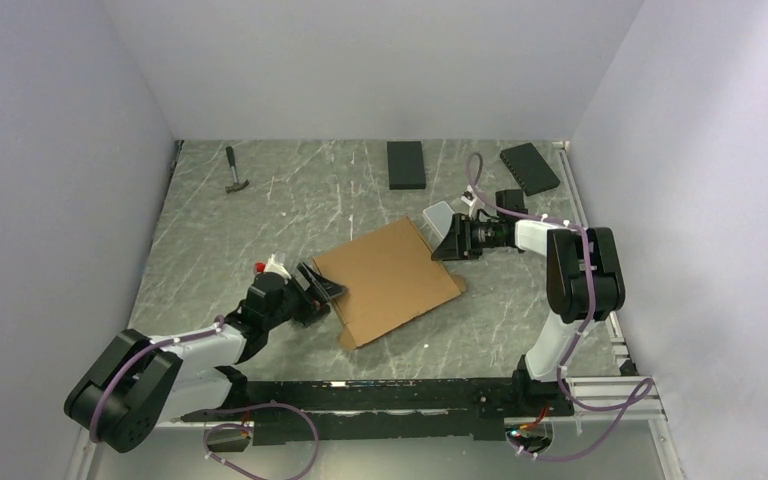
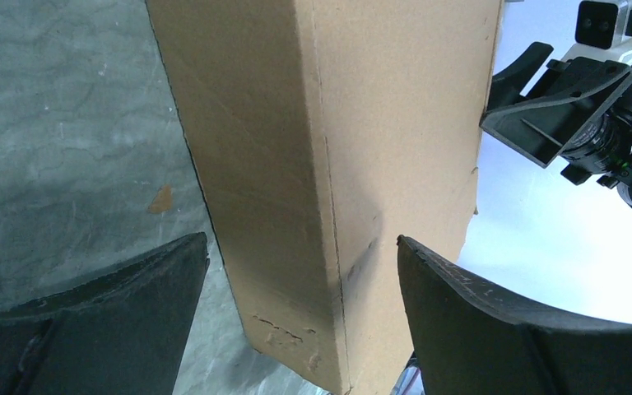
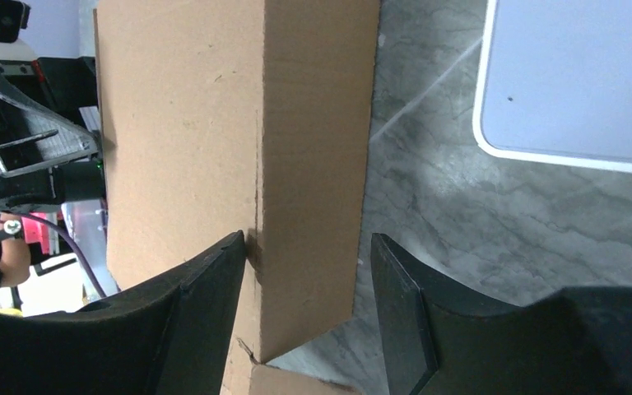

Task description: Fold the paper box

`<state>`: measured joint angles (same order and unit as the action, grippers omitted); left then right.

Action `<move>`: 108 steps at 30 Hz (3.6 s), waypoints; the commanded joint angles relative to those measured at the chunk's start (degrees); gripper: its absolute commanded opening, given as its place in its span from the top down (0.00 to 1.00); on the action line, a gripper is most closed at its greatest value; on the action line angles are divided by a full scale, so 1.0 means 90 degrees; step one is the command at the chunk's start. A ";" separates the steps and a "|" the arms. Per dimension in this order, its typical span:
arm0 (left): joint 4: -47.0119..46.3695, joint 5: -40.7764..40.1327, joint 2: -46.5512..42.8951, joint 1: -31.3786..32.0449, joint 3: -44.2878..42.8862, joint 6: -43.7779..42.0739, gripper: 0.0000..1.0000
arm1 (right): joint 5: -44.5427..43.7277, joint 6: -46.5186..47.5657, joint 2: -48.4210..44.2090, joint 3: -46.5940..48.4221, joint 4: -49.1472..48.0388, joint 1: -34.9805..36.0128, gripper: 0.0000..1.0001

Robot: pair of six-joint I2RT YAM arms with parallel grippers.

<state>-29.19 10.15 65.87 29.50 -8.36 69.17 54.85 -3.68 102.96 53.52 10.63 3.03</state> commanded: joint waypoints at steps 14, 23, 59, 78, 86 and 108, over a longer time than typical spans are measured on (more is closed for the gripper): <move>-0.0622 0.0166 -0.0230 0.0023 0.0218 -0.0100 0.00 | -0.0405 -0.0057 0.0522 0.0176 0.0136 -0.0257 0.75; -0.1052 0.0378 0.0125 0.0023 0.0157 0.0361 0.01 | -0.0400 -0.0137 0.0661 0.0146 0.0125 -0.0482 0.79; -0.3761 0.0376 0.2463 0.0174 -0.0420 0.1097 0.27 | -0.0029 -0.0131 0.0946 0.0204 0.0215 -0.0668 0.77; -0.2830 0.0341 0.2076 0.0180 -0.0555 0.1441 0.57 | -0.0176 0.1333 -0.1424 0.0526 0.0906 -0.0776 0.28; 0.1145 0.0205 0.0957 0.0177 -0.1690 0.1601 0.55 | 0.1042 0.5425 -0.3429 -0.0132 0.1917 -0.0384 0.08; 0.2505 0.0444 -0.0450 -0.0269 -0.2691 0.2423 0.54 | -0.1902 0.7884 -0.4686 -0.0673 0.1638 0.2992 0.00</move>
<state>-4.75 13.61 64.34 27.46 -29.10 87.64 44.91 69.23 60.86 45.95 29.52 27.03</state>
